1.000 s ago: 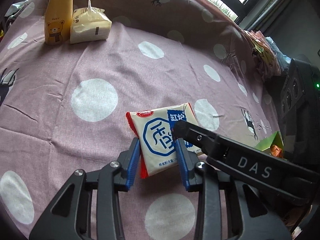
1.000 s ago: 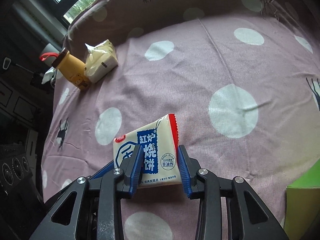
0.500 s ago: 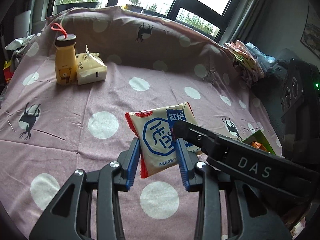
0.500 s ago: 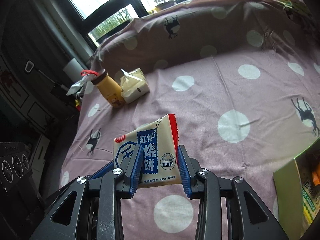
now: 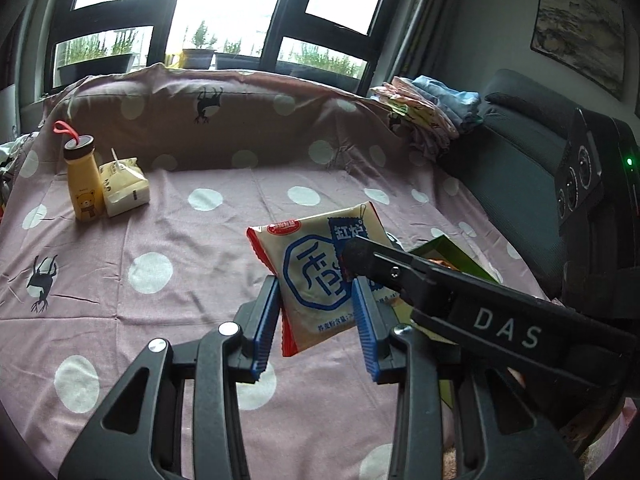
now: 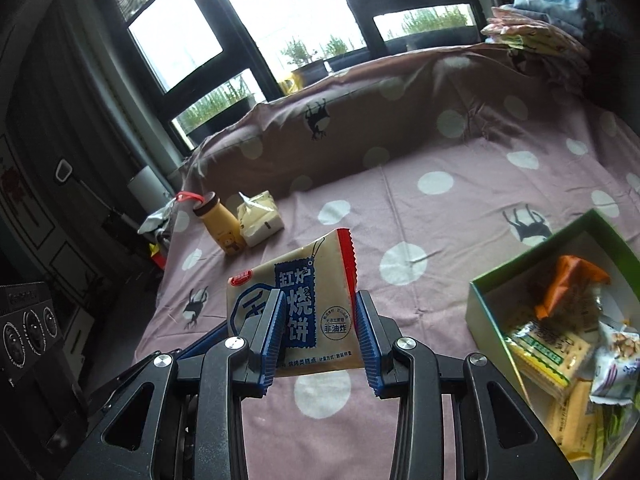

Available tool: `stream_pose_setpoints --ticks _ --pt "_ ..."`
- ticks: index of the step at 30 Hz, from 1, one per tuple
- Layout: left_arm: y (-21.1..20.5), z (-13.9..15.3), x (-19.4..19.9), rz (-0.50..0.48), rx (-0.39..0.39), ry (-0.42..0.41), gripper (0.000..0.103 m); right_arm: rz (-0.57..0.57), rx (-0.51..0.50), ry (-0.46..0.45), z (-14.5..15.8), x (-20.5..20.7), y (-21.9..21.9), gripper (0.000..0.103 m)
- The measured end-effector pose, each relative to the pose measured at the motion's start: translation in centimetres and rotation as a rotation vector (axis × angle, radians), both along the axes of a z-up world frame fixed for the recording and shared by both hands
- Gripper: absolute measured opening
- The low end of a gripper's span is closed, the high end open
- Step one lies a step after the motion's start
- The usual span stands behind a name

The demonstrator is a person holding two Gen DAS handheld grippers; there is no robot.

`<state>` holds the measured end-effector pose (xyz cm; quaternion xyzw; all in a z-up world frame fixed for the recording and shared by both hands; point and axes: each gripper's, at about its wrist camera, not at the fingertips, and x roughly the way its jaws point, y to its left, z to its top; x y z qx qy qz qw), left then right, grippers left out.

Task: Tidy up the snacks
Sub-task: 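Lift the biscuit pack and carry it toward the green box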

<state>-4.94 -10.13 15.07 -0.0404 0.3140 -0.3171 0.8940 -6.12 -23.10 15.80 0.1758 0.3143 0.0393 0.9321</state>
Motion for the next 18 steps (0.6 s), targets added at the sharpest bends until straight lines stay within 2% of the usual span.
stream_pose_setpoints --ticks 5,13,18 --pt "-2.8 -0.5 -0.9 -0.103 -0.005 0.022 0.035 -0.094 -0.001 -0.006 0.0 -2.8 -2.6 0.039" --pt "-9.7 -0.7 -2.4 -0.246 0.037 0.019 0.036 -0.239 0.112 -0.002 -1.1 -6.5 -9.2 0.039" --pt "-14.0 -1.4 -2.7 -0.337 0.065 0.053 0.036 -0.326 0.149 0.012 -2.0 -8.2 -12.9 0.039"
